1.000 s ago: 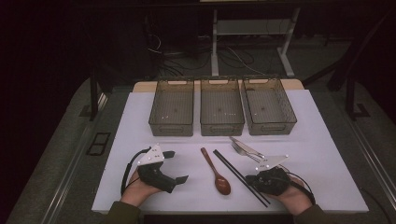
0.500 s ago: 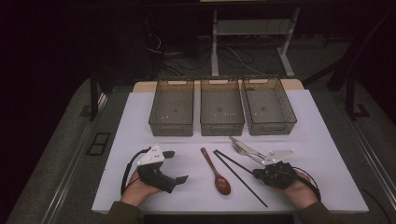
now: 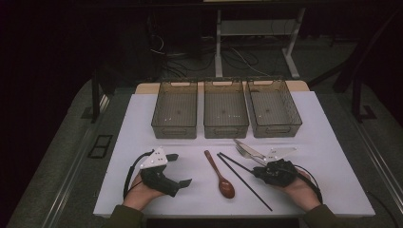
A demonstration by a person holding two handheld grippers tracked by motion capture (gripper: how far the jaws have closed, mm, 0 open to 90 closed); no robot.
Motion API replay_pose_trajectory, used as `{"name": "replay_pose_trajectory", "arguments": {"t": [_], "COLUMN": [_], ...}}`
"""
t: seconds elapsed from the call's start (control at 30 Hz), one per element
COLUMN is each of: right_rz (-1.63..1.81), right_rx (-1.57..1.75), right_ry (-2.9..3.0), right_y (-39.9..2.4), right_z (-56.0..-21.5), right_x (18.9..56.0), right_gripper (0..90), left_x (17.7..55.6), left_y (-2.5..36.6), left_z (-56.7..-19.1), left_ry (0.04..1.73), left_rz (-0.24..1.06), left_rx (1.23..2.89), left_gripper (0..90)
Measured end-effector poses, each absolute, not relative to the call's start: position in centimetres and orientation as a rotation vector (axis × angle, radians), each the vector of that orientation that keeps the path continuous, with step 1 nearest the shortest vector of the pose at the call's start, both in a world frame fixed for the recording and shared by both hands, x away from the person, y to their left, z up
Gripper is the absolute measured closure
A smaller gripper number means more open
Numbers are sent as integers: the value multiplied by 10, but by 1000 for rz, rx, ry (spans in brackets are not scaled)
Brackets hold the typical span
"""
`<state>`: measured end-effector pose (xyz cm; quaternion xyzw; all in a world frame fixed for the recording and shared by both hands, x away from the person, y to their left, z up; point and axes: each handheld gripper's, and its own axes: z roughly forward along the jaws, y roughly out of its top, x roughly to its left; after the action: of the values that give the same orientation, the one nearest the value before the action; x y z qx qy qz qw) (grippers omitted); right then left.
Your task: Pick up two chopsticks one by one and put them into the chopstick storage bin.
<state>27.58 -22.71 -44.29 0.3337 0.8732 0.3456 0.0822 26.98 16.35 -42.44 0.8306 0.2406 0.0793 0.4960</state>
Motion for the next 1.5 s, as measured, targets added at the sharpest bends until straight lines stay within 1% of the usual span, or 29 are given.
{"name": "replay_pose_trajectory", "arguments": {"t": [0.43, 0.67, 0.93, 1.5], "right_rz": [982, 1082, 1155, 1273], "right_rx": [948, 1009, 1005, 1012], "right_ry": [2595, 2558, 2525, 2498], "right_y": [-222, -234, -241, -244], "right_z": [-447, -439, -431, -414], "right_x": [273, 274, 273, 279], "right_gripper": [851, 852, 852, 852], "left_x": [270, 270, 270, 269], "left_y": [163, 163, 164, 163], "left_z": [-425, -425, -424, -425], "left_ry": [584, 587, 582, 591], "left_rz": [190, 192, 196, 197], "left_rx": [2009, 2003, 2010, 2002], "left_gripper": [0, 0, 0, 0]}}
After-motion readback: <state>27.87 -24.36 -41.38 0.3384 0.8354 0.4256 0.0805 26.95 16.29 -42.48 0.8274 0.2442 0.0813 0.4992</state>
